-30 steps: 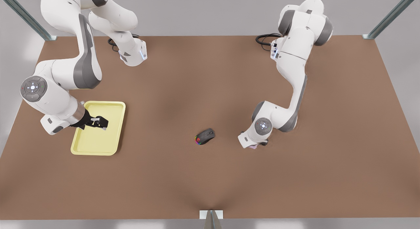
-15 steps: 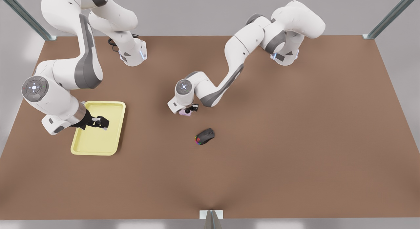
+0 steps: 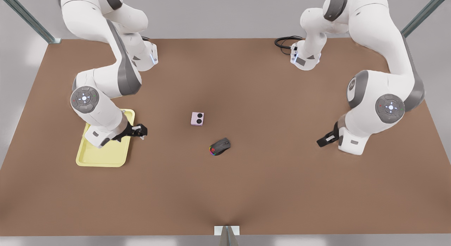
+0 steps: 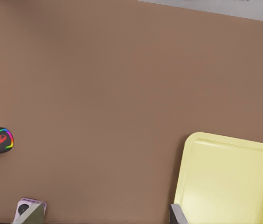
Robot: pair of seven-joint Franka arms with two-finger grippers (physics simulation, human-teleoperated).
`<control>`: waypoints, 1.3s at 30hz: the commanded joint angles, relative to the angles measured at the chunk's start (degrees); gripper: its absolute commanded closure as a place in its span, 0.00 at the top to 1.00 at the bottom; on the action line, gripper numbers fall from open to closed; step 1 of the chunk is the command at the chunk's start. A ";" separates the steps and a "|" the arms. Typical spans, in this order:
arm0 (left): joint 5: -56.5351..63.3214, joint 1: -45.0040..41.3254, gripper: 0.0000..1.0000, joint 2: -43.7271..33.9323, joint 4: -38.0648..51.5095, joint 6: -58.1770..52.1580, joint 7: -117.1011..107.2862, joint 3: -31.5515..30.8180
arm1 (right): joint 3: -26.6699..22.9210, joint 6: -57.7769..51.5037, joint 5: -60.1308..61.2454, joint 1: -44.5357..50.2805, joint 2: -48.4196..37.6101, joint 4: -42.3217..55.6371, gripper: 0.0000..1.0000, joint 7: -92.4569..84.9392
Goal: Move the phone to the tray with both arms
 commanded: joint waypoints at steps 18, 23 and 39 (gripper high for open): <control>-2.79 1.48 1.00 0.80 -2.49 -7.01 40.09 -3.87 | 0.28 20.78 6.58 19.94 2.48 -22.79 1.00 51.10; -2.79 1.48 1.00 1.59 -2.49 -6.04 40.44 -3.87 | 0.28 21.57 6.58 19.94 3.45 -22.70 1.00 50.93; -2.71 1.48 1.00 2.12 -2.05 -4.54 40.79 -3.87 | 0.80 42.49 8.78 18.62 7.14 -36.59 1.00 16.05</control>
